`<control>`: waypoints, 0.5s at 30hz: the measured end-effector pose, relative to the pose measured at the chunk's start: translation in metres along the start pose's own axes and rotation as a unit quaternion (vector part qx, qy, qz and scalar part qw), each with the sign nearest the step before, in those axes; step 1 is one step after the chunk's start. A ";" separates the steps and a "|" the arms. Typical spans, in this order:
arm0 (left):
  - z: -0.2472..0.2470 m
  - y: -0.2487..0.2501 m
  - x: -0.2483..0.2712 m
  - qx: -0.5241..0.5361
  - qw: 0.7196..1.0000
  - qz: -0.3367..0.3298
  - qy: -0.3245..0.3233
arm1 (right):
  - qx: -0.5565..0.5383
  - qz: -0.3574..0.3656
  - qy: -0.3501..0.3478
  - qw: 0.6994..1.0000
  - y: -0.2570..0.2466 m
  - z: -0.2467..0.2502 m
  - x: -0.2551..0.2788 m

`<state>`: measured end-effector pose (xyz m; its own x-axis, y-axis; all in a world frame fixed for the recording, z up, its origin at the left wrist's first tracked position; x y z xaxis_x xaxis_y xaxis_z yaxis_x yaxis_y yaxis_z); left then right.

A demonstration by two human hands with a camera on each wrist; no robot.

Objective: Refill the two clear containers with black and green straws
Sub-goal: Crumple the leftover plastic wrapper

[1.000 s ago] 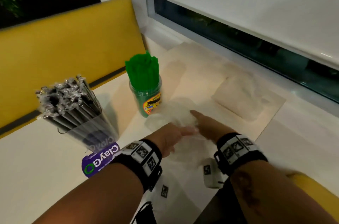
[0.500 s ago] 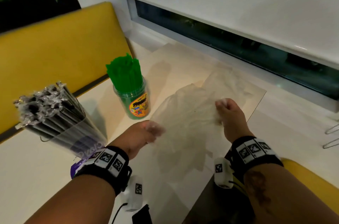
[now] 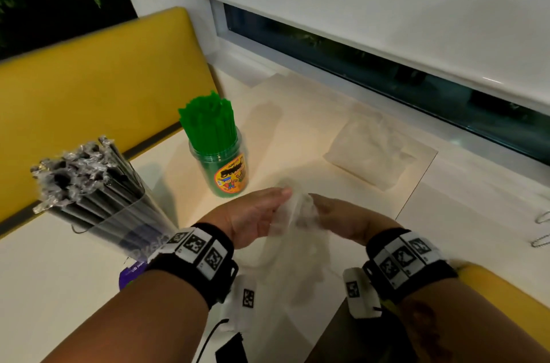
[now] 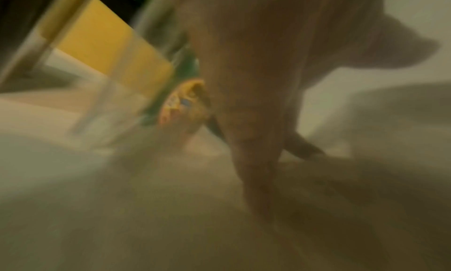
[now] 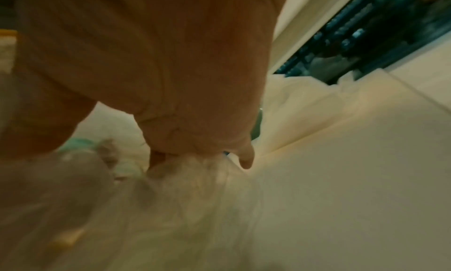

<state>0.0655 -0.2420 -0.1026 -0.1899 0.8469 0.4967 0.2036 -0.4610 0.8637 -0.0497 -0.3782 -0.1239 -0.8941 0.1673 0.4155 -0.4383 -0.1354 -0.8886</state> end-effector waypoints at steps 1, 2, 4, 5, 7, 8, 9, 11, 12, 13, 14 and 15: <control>-0.005 0.002 -0.004 -0.024 1.000 -0.005 0.012 | 0.054 0.011 0.004 0.998 0.002 -0.007 -0.007; -0.011 0.006 -0.007 -0.062 0.997 -0.011 0.039 | 0.115 0.014 0.026 0.993 0.003 -0.010 -0.013; -0.010 0.009 -0.011 -0.105 0.984 -0.026 0.138 | 0.169 0.050 0.110 0.978 -0.001 -0.010 -0.022; -0.007 0.011 -0.011 -0.079 0.981 -0.033 0.175 | 0.153 0.083 0.157 0.972 -0.006 -0.007 -0.023; 0.006 0.010 -0.007 0.025 0.970 -0.061 0.234 | 0.041 0.111 0.222 0.968 -0.009 0.004 -0.025; 0.016 0.008 -0.003 0.048 0.958 -0.078 0.271 | -0.060 0.113 0.248 0.960 -0.006 0.013 -0.024; 0.025 0.008 0.004 0.034 0.946 -0.088 0.311 | -0.164 0.115 0.277 0.940 -0.002 0.022 -0.021; 0.038 0.003 0.021 -0.031 0.914 -0.108 0.390 | -0.293 0.112 0.341 0.886 0.005 0.041 -0.012; 0.040 -0.002 0.027 -0.040 0.899 -0.107 0.422 | -0.315 0.109 0.366 0.869 0.010 0.048 -0.009; 0.041 -0.007 0.032 -0.033 0.886 -0.103 0.452 | -0.328 0.109 0.383 0.857 0.014 0.053 -0.006; 0.043 -0.016 0.034 -0.042 0.872 -0.094 0.479 | -0.343 0.110 0.393 0.846 0.017 0.055 -0.006; 0.044 -0.021 0.034 -0.064 0.861 -0.095 0.495 | -0.359 0.112 0.398 0.837 0.019 0.055 -0.006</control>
<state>0.0972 -0.1912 -0.1076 -0.9471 0.2977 0.1195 -0.0171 -0.4190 0.9078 -0.0575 -0.4354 -0.1332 -0.4758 0.8527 0.2156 0.1557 0.3229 -0.9335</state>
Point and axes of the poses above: each hand's wrist, its own x-axis away from the middle knuckle, its own z-axis out of the back of the hand, y = z × x, the point moved 3 cm from there along -x, towards the middle knuckle, and after that the axes turned 14 degrees about -x, right-handed, at the moved point
